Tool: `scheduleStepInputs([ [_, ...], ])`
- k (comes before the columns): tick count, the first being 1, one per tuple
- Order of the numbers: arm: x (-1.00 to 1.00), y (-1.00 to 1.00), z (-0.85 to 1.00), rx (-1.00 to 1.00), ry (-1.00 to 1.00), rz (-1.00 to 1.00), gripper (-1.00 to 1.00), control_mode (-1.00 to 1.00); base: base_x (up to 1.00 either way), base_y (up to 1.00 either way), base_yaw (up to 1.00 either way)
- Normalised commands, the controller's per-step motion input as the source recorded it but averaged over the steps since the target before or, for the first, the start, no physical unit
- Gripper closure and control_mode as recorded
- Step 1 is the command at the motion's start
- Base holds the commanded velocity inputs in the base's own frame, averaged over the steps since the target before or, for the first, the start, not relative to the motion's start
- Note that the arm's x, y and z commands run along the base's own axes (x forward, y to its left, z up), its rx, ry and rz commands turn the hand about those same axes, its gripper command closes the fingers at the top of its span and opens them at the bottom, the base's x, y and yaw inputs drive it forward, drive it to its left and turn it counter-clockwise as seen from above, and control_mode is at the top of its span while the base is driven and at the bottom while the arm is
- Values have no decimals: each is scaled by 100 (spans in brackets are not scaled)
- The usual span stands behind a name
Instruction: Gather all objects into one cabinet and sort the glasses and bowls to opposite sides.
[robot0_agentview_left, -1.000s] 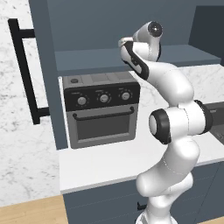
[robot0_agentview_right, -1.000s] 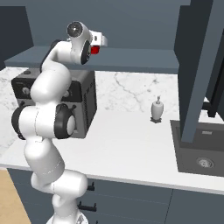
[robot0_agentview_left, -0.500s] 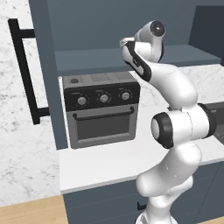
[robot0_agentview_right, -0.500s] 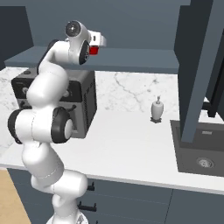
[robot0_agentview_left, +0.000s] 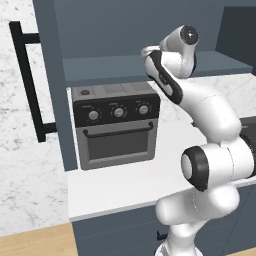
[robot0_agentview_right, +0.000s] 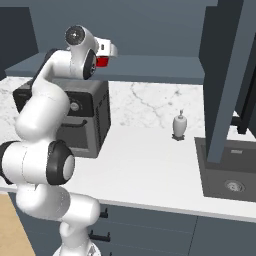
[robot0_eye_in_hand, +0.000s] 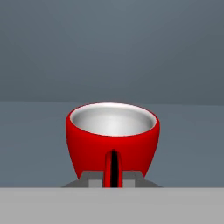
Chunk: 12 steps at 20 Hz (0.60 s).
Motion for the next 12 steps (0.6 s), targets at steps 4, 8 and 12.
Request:
scheduleStepInputs([
  [4,-45,0,0,0,0,0,100,-100,0,0,0],
  [8,-42,0,0,0,0,0,100,-100,0,0,0],
  [12,-60,0,0,0,0,0,100,-100,0,0,0],
])
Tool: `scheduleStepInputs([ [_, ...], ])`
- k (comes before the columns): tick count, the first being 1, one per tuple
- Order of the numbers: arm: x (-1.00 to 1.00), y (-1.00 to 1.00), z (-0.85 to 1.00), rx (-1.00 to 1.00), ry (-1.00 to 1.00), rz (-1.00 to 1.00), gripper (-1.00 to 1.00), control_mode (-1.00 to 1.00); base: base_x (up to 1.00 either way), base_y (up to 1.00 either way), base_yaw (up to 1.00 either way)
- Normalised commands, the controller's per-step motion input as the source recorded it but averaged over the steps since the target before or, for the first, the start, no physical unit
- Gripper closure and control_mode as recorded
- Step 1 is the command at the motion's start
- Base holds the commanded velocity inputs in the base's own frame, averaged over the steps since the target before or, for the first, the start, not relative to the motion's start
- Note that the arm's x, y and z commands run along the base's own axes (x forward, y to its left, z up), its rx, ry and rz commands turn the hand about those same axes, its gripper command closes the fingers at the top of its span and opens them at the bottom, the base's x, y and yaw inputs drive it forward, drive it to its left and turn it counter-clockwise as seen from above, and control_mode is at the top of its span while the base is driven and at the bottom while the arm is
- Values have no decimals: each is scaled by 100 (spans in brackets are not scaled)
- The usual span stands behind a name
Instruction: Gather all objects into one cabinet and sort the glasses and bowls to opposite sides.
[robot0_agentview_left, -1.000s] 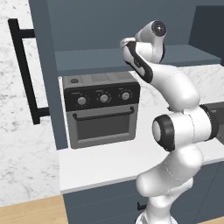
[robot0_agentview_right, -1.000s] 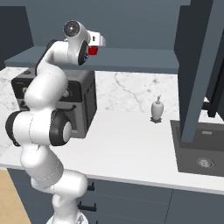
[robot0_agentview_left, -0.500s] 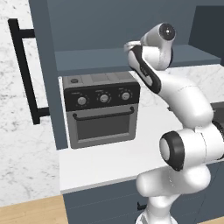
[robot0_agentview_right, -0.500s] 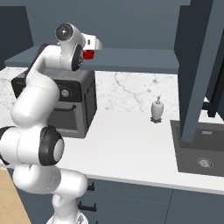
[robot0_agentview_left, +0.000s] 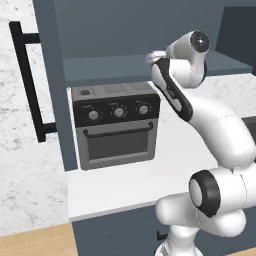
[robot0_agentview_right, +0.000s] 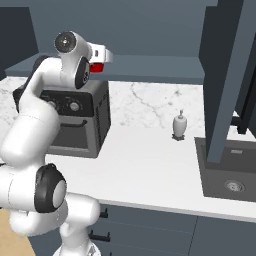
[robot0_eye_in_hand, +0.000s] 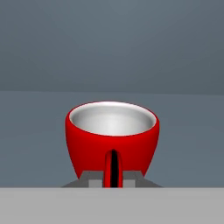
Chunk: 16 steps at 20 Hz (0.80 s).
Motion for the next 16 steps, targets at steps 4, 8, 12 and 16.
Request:
scheduleStepInputs([
  [4,-84,0,1,0,0,0,100,-100,0,0,0],
  [8,-93,0,8,0,0,0,100,-100,0,0,0],
  [12,-98,0,12,0,0,0,100,-100,0,0,0],
  [16,-96,0,16,0,0,0,100,-100,0,0,0],
])
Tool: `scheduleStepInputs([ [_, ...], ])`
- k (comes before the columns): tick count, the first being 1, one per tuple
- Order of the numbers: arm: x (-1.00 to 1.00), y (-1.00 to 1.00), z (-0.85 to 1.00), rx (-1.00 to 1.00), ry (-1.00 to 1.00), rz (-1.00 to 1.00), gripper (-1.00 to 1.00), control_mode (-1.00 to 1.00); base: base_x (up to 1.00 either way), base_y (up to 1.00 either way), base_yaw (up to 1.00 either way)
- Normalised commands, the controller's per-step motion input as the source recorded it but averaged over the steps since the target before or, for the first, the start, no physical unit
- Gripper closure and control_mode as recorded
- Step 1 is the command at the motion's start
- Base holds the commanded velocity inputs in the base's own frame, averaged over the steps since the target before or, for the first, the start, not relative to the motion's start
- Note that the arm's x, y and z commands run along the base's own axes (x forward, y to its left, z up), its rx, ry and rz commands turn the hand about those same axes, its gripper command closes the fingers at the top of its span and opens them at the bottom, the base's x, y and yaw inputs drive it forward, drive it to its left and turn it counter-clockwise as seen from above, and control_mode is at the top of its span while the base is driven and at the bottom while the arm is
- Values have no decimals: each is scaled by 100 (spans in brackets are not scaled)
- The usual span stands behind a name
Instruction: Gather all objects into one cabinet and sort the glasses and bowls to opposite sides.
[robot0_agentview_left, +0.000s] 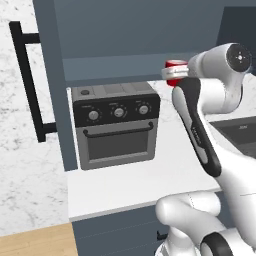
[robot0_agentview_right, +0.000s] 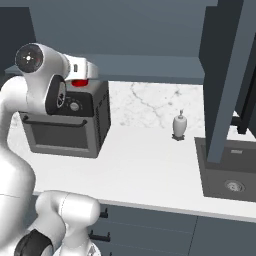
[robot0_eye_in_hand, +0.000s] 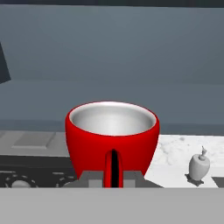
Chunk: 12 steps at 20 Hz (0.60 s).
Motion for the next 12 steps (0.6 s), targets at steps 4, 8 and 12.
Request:
scheduleStepInputs([
  [4,-92,0,9,0,0,0,100,-100,0,0,0],
  [8,-81,0,0,0,0,0,100,-100,0,0,0],
  [12,-62,7,0,0,0,4,100,-100,0,0,0],
])
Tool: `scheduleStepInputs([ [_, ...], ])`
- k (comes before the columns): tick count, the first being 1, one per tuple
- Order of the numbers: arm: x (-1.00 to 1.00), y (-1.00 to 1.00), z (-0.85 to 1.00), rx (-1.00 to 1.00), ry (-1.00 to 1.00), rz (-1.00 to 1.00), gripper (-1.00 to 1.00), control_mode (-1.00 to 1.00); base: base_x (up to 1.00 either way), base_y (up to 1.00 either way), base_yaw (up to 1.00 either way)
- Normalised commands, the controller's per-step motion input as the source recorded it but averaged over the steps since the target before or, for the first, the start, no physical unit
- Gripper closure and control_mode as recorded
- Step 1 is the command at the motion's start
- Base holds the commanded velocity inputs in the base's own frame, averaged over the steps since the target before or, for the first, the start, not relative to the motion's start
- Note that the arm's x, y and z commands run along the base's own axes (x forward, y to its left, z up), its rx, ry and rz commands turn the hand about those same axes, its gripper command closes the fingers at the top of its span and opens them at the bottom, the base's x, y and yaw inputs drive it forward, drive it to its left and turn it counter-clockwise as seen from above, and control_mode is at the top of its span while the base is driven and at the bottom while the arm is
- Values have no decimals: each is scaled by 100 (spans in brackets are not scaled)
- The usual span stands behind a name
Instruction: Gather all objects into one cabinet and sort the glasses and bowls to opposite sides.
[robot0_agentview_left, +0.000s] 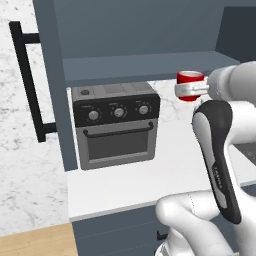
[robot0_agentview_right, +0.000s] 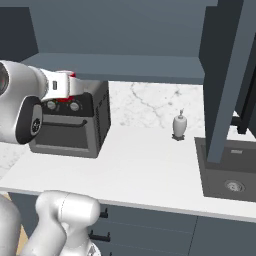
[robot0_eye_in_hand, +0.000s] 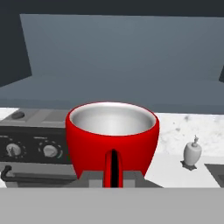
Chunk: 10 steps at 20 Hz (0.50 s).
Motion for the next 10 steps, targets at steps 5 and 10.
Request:
scheduleStepInputs([
  [5,-35,5,1,0,0,2,100,-100,0,0,0],
  [10,-4,0,1,0,0,0,100,-100,0,0,0],
])
